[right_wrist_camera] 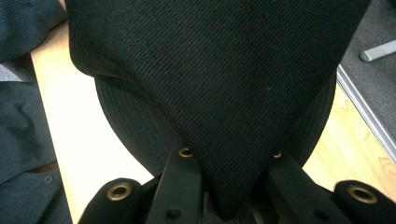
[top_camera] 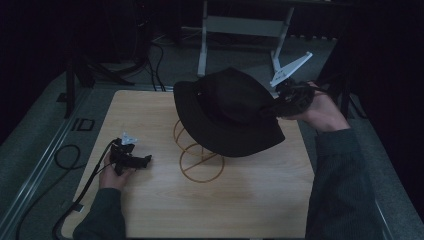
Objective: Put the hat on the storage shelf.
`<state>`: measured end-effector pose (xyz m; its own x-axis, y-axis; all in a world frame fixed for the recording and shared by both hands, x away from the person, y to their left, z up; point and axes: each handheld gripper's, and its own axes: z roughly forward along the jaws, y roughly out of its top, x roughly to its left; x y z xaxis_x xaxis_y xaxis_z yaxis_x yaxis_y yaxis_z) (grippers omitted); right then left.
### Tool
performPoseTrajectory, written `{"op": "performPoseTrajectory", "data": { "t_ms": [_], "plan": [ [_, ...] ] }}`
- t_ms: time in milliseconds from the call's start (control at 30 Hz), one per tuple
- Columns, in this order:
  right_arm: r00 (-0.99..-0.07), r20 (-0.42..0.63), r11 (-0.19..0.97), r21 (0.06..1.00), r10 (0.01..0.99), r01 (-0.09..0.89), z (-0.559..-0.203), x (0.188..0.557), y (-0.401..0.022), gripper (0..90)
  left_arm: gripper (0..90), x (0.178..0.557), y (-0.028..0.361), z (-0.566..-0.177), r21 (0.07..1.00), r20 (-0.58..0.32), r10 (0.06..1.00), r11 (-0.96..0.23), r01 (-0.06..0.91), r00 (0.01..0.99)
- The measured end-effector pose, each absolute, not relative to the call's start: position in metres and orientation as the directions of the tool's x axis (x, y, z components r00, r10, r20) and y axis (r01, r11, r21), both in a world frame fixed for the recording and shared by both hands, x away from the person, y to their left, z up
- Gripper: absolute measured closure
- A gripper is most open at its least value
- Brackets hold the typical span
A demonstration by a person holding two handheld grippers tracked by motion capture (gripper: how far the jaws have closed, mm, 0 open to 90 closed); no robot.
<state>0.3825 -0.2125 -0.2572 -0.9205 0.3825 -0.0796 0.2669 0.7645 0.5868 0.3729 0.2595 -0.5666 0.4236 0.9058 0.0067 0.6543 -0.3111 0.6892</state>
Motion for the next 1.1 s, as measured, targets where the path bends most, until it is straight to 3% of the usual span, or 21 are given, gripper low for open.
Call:
{"op": "performPoseTrajectory", "data": {
  "t_ms": [1100],
  "plan": [
    [-0.948,-0.055,0.806,0.543,0.312,0.234,-0.270,0.389,-0.169,85.5,2.0,0.373,0.259,-0.567,0.688,0.004,0.906,-0.310,0.656,0.423]
  ]
}}
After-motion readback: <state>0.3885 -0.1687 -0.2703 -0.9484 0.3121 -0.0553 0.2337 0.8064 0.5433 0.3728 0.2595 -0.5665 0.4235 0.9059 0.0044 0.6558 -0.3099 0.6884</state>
